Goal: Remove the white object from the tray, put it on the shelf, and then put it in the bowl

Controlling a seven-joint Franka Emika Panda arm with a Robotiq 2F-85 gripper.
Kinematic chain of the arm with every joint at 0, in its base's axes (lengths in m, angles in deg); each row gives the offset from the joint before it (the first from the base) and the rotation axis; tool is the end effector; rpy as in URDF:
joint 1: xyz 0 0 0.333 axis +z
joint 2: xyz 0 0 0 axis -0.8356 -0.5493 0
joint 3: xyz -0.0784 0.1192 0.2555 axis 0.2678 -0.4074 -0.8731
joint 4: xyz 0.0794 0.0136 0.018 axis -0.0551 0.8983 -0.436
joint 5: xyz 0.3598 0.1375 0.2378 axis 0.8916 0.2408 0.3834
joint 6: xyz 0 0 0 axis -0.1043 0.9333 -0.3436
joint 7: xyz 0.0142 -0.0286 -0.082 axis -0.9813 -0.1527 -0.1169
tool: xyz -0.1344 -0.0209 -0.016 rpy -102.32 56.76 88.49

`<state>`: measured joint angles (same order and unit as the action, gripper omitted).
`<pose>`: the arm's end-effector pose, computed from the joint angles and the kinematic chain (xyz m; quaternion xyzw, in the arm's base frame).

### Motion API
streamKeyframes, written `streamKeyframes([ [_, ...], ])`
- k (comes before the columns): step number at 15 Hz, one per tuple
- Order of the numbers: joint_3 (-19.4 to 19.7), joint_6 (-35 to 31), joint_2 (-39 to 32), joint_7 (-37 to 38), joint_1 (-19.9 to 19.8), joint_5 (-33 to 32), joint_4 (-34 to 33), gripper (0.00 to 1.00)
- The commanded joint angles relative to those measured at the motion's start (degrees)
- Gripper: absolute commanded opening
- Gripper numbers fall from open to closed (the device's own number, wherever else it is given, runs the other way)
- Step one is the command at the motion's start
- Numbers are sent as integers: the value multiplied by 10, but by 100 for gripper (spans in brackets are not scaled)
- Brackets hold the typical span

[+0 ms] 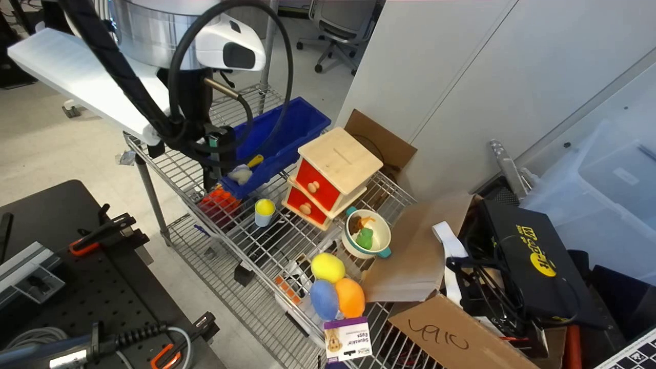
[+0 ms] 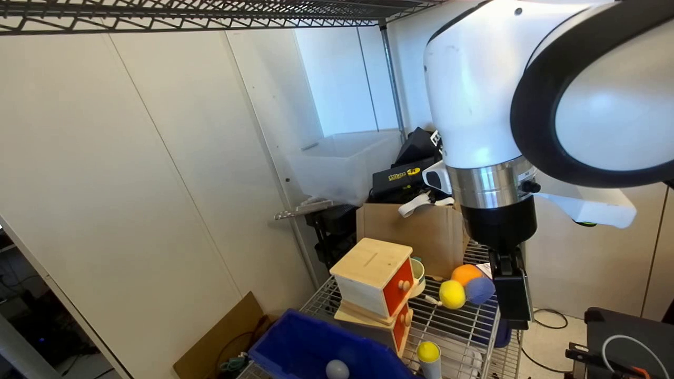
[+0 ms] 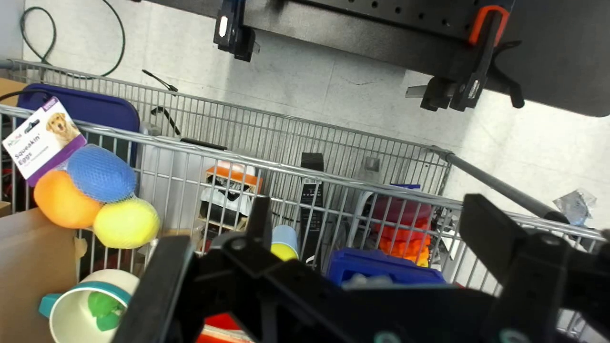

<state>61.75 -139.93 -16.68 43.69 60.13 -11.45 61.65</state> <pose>0.4935 0.0376 0.2839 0.9870 0.1495 -0.0448 0.0379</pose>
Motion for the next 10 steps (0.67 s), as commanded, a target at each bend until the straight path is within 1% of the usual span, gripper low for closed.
streamKeyframes([
  [1,-1,1,0,0,-1,0,-1,100],
  [4,-1,1,0,0,-1,0,-1,100],
  [7,0,4,-12,29,-10,-9,-8,100],
  [10,-3,-47,-28,70,-17,-19,-5,100],
])
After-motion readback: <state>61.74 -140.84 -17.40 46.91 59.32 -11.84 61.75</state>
